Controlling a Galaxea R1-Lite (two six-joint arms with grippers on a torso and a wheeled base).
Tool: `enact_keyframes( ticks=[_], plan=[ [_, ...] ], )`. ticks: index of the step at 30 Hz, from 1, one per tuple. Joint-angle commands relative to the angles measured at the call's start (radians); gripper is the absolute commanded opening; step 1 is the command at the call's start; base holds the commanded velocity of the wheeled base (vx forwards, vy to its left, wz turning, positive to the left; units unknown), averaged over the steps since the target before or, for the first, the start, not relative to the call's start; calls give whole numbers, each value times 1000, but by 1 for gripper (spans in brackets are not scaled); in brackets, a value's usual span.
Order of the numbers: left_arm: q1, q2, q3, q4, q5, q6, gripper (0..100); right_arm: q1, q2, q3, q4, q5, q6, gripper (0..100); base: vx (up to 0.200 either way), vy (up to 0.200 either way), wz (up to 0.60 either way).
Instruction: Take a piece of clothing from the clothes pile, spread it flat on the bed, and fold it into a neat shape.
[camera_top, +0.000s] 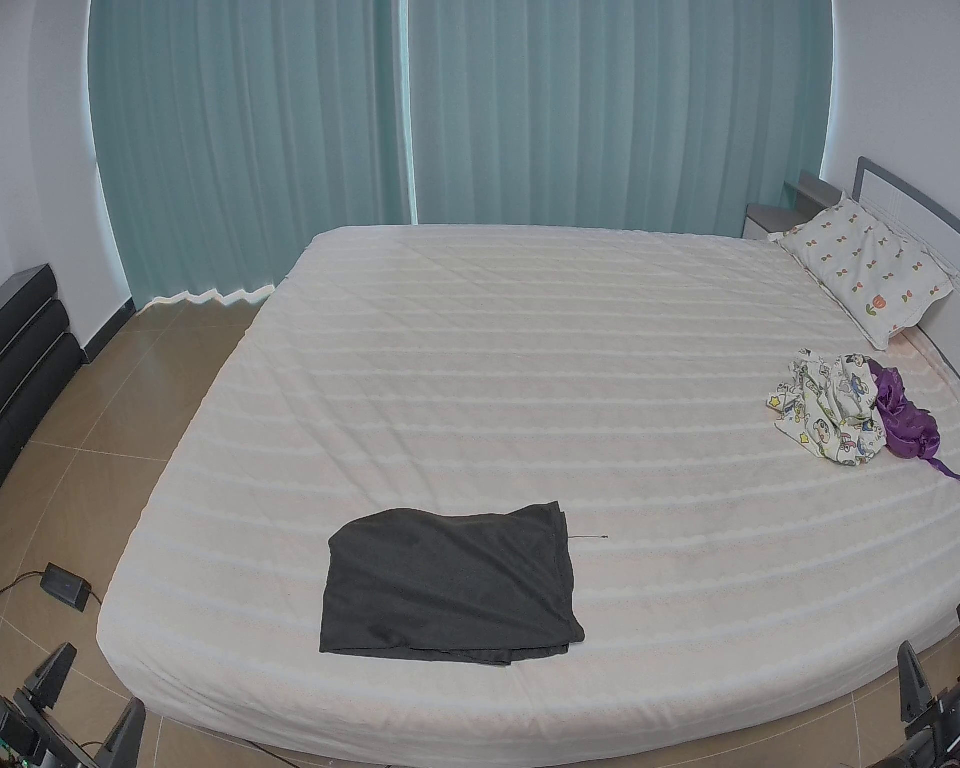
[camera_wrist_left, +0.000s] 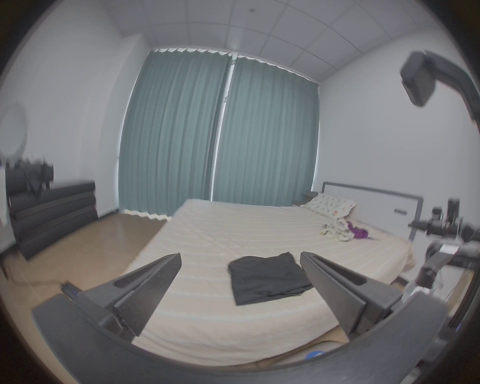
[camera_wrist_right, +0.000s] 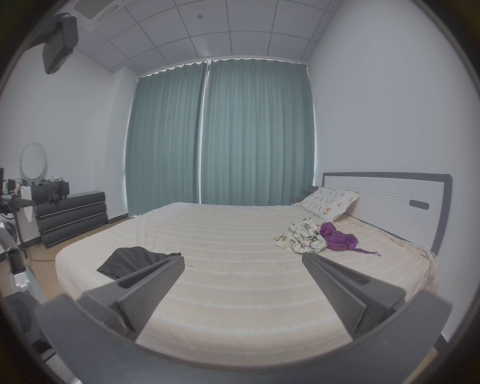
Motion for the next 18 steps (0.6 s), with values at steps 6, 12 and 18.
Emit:
enact_keyframes(
  ticks=[6, 12, 18],
  plan=[
    [5, -40, 32, -58, 247, 179, 100, -3, -19, 18, -50, -44, -40, 100, 0, 0, 0],
    [5, -40, 32, -61, 284, 165, 100, -3, -19, 18, -45, -26, -14, 100, 0, 0, 0],
    [4, -39, 31, -46, 139, 16, 100, -5, -18, 13, 2, -32, 92, 100, 0, 0, 0]
  ],
)
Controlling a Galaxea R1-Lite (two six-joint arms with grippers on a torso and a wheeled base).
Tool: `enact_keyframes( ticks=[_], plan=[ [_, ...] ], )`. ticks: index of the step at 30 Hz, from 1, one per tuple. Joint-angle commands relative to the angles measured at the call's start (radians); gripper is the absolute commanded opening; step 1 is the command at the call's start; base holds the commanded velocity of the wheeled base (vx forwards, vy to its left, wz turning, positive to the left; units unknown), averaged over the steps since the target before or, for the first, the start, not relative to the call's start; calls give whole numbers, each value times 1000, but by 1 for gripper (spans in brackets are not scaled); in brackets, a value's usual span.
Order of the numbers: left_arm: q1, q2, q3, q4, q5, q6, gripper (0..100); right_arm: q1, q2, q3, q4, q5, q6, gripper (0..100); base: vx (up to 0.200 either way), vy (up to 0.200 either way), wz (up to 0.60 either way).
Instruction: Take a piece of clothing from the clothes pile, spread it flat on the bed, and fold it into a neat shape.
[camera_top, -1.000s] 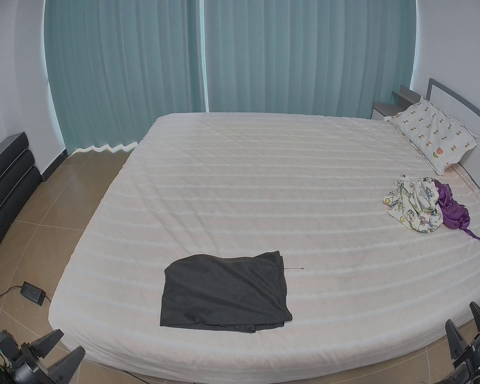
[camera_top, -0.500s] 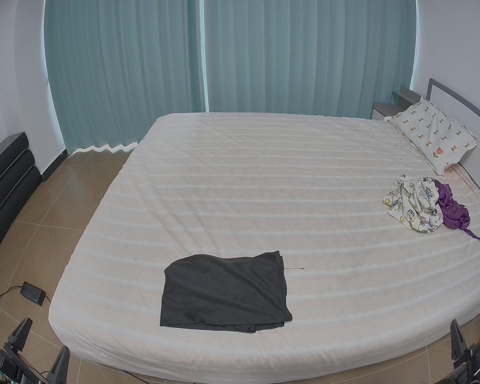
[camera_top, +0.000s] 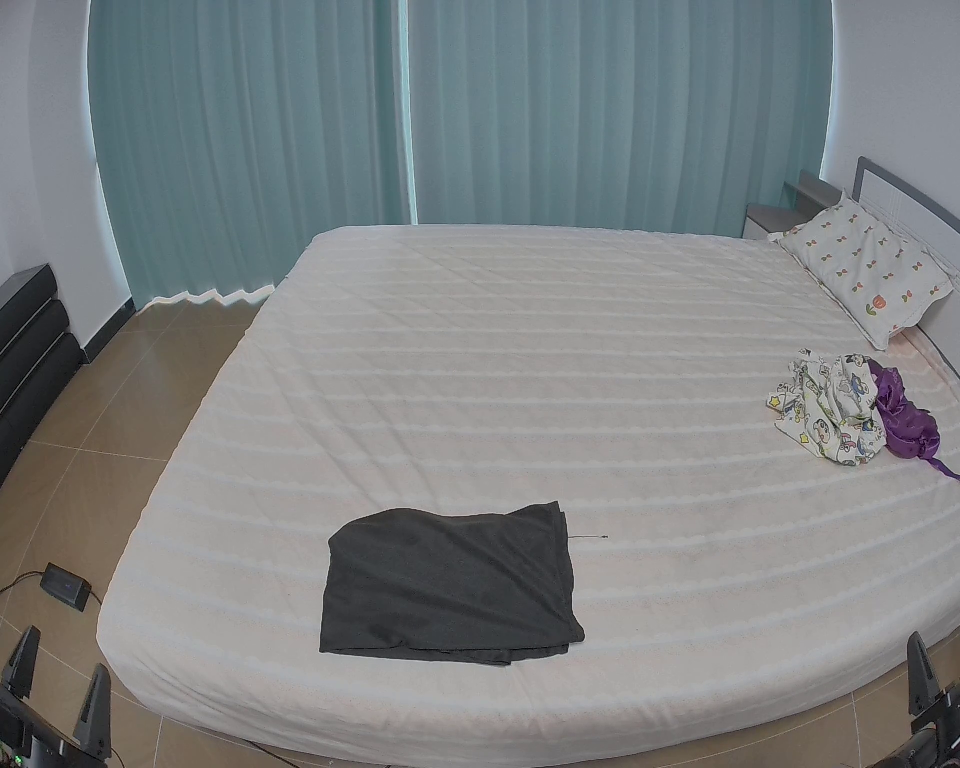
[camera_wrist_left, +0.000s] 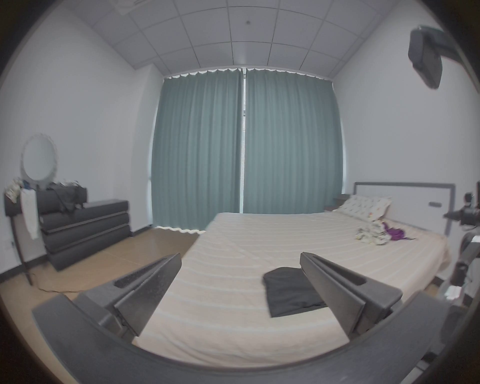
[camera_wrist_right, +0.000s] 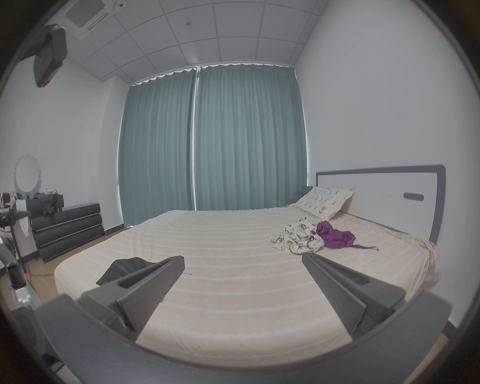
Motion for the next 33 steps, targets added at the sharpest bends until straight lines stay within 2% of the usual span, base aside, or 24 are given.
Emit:
enact_keyframes(
  ticks=[1, 6, 8, 9, 10, 11, 12, 33],
  plan=[
    [-1, -7, 14, 9, -97, -65, 100, -1, -7, 13, 21, 1, 32, 100, 0, 0, 0],
    [-1, -7, 11, 22, -119, 22, 100, -1, -7, 13, 27, 4, 23, 100, 0, 0, 0],
    [-1, -9, 11, 24, -101, 28, 100, -1, -7, 13, 26, 4, 24, 100, 0, 0, 0],
    [1, -10, 17, 49, -68, 65, 100, -1, -7, 15, 23, 4, 26, 100, 0, 0, 0],
    [1, -10, 15, 73, -27, 67, 100, -1, -7, 15, 21, 2, 29, 100, 0, 0, 0],
    [1, -10, 15, 76, -22, 63, 100, -1, -7, 15, 21, 2, 29, 100, 0, 0, 0],
    [1, -10, 15, 73, 4, 22, 100, -1, -8, 15, 20, 2, 29, 100, 0, 0, 0],
    [1, -10, 15, 72, 2, 22, 100, 1, -8, 16, 21, 15, 21, 100, 0, 0, 0]
  ],
)
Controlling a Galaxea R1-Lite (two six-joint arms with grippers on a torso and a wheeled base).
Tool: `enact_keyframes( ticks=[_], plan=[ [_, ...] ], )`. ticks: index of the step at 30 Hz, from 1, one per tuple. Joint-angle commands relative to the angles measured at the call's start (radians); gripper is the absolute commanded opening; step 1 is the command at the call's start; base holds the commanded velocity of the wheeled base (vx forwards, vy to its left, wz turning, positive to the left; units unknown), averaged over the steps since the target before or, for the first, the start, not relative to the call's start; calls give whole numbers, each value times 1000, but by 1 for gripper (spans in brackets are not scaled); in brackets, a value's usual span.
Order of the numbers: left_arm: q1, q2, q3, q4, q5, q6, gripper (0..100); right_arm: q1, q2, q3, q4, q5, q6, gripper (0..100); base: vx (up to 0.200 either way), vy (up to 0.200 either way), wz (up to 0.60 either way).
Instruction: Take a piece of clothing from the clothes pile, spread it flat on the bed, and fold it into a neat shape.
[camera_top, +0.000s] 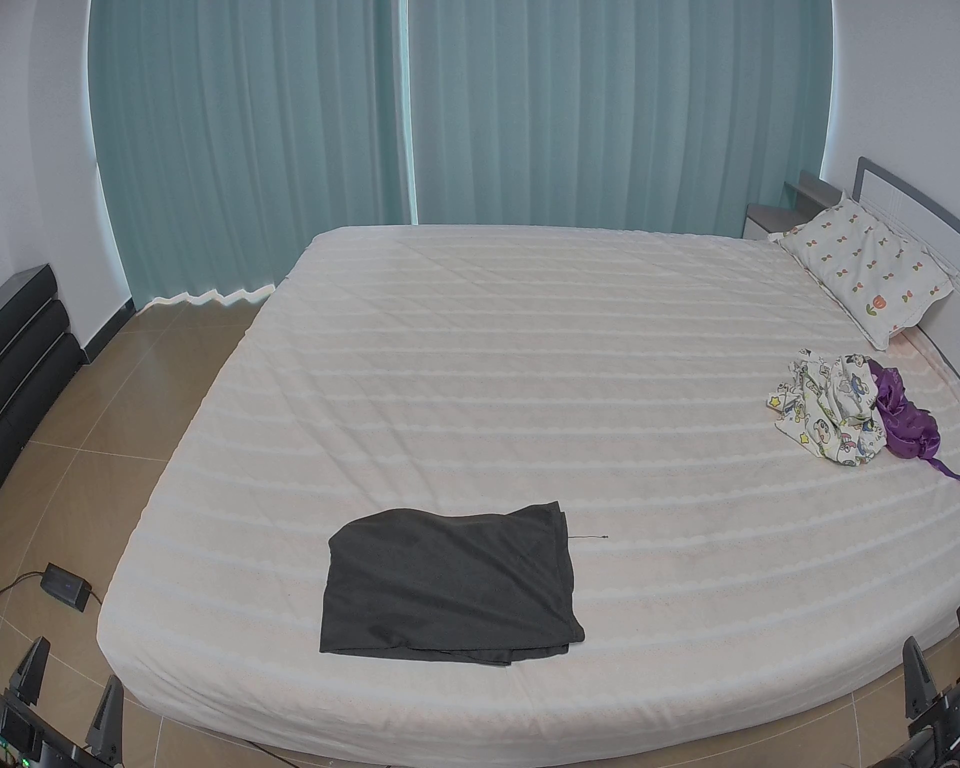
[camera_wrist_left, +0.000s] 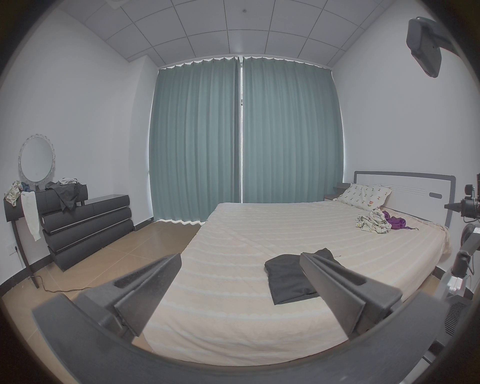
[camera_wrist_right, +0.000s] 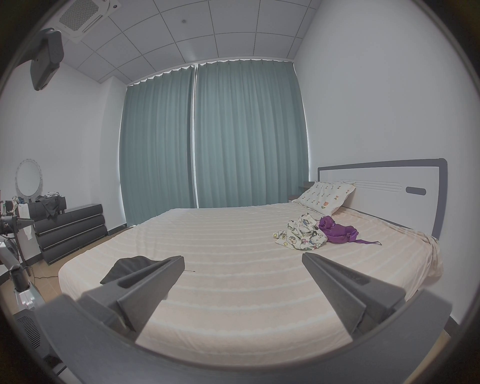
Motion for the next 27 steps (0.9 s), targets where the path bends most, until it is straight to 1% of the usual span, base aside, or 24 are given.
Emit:
enact_keyframes(
  ticks=[1, 27],
  plan=[
    [1, -11, 16, 0, 1, -4, 100, 0, -10, 16, 1, 0, 0, 100, 0, 0, 0],
    [1, -11, 16, 0, 1, -2, 100, 0, -10, 16, 6, 2, 0, 100, 0, 0, 0]
  ],
)
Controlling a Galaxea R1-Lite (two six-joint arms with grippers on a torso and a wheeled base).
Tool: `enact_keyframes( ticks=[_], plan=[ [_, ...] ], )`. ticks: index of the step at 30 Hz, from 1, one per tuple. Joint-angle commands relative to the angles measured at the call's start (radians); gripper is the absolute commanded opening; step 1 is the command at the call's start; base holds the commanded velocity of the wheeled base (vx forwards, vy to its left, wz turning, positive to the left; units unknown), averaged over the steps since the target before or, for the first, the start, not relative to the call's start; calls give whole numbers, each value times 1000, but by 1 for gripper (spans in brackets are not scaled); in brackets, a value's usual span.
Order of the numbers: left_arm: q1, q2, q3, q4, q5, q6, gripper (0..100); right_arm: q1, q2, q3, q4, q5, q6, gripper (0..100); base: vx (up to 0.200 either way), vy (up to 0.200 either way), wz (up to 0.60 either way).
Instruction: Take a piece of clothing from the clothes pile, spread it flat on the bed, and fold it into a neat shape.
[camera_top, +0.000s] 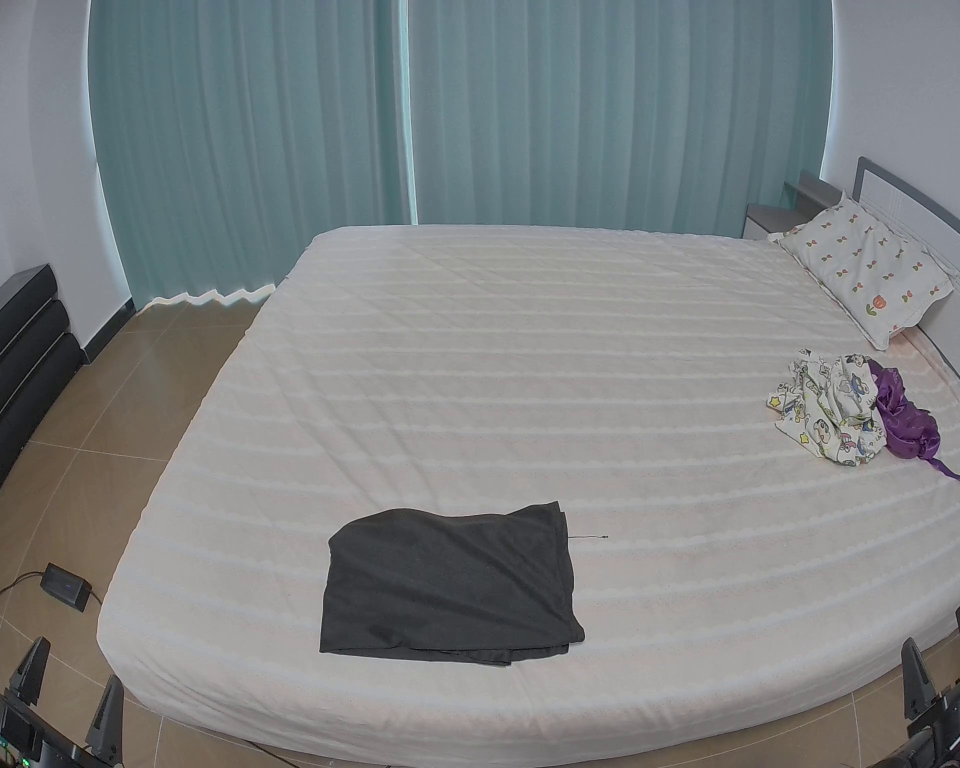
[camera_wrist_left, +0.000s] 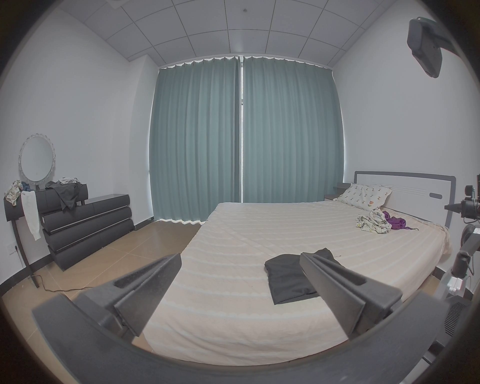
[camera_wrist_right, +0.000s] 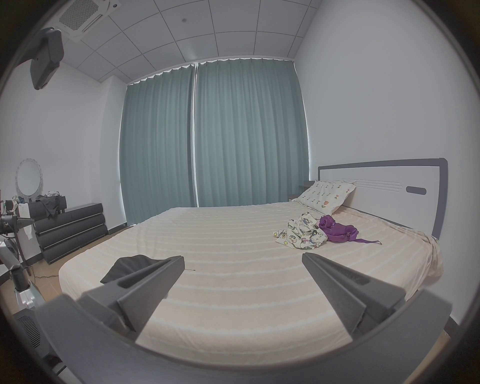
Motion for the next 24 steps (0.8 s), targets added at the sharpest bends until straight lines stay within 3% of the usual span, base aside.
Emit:
enact_keyframes(
  ticks=[1, 24],
  plan=[
    [0, -13, 16, 0, 0, 0, 100, 0, -11, 15, -2, 0, 0, 100, 0, 0, 0],
    [0, -13, 16, 0, 0, 0, 100, 0, -11, 16, -3, -1, 3, 100, 0, 0, 0]
  ],
)
